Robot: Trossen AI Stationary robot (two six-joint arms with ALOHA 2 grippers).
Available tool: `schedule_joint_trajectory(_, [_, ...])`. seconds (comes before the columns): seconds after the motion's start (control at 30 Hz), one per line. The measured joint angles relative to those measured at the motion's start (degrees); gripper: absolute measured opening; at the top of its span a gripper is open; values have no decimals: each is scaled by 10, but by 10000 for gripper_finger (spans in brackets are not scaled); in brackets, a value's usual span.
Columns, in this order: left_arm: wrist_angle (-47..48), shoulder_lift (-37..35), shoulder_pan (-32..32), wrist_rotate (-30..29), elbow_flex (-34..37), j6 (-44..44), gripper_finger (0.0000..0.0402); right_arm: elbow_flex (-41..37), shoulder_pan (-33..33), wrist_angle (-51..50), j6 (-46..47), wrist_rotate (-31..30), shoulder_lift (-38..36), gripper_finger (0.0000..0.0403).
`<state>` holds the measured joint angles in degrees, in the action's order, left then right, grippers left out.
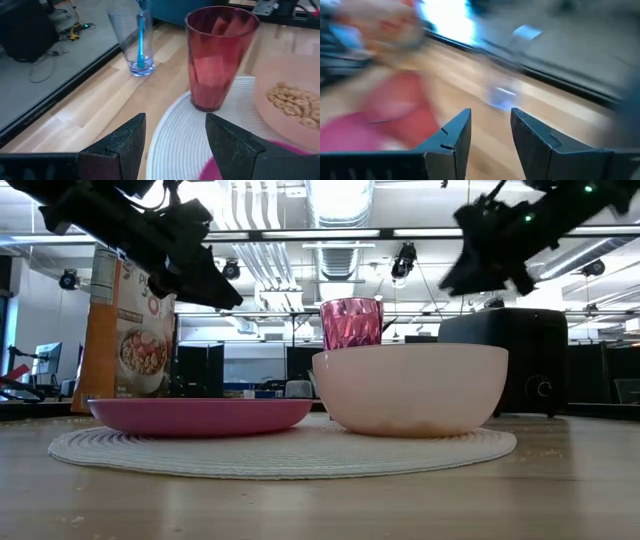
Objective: Arrange a breakfast setting
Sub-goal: Put the bagel from the black toaster on the pink plate on the white mat
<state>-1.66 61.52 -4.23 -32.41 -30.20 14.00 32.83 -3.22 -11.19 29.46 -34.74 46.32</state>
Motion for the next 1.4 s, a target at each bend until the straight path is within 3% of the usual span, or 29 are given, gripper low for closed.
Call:
schedule_joint_trajectory(0.13, [8, 0, 0, 20, 0, 0, 190, 107, -80, -227, 53, -4, 17, 128])
schedule_joint_trajectory(0.4, [28, -3, -1, 31, 0, -5, 190, 243, -201, -358, 41, 7, 44, 128])
schedule_joint_trajectory(0.5, [32, -3, -1, 34, 0, -6, 190, 261, -236, -394, 41, 62, 56, 128])
schedule_joint_trajectory(0.63, [36, -3, -1, 35, 5, -6, 190, 257, -275, -394, 41, 138, 72, 128])
schedule_joint_trajectory(1.4, [34, -11, -1, 36, 15, 3, 190, 260, -394, -395, -33, 142, 109, 128])
